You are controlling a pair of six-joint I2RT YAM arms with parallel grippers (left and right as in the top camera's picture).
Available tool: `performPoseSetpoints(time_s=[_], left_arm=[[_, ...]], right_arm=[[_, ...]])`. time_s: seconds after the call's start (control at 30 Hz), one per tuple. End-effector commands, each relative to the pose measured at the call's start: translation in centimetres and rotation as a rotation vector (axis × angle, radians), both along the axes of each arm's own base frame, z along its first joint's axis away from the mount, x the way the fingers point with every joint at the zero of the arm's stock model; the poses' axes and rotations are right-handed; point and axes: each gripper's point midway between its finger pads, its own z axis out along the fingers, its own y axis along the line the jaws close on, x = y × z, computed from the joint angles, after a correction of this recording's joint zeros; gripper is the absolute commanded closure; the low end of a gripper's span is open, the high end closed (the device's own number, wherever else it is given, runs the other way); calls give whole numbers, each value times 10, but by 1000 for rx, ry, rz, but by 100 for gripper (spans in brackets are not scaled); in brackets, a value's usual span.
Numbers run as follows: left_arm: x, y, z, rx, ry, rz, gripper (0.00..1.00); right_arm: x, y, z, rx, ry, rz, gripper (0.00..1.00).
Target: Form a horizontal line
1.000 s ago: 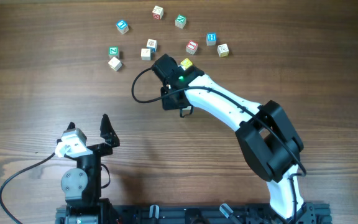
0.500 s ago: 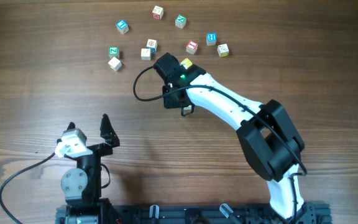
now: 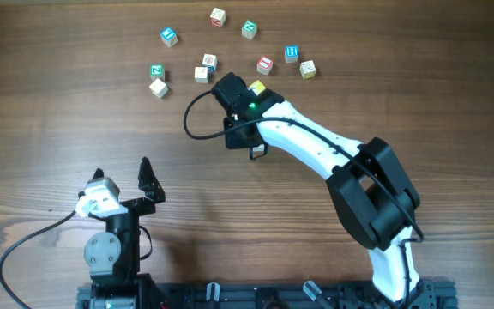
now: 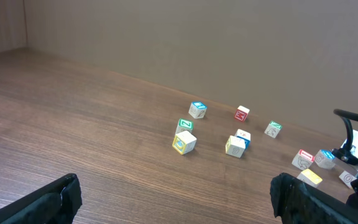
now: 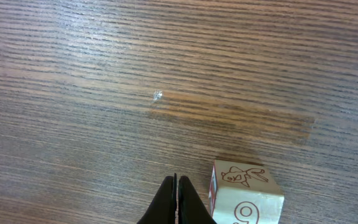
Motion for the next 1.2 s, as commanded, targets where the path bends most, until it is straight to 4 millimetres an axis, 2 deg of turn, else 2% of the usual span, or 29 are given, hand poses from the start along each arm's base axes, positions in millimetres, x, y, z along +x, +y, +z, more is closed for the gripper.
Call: performPoseSetpoints(time_s=[0.0, 0.07, 0.2, 0.37, 1.17], left_arm=[[0, 1, 0, 17, -3, 9, 0], [0, 1, 0, 17, -3, 9, 0], [0, 1, 0, 17, -3, 9, 0], [0, 1, 0, 17, -3, 9, 0], [0, 1, 0, 17, -3, 9, 0]], right_arm=[[1, -7, -8, -33, -1, -21, 96], [2, -7, -8, -33, -4, -22, 88], [-10, -18, -21, -48, 42, -105, 90], [-4, -30, -22, -58, 50, -133, 96], [-2, -34, -22, -68, 47, -136, 96]])
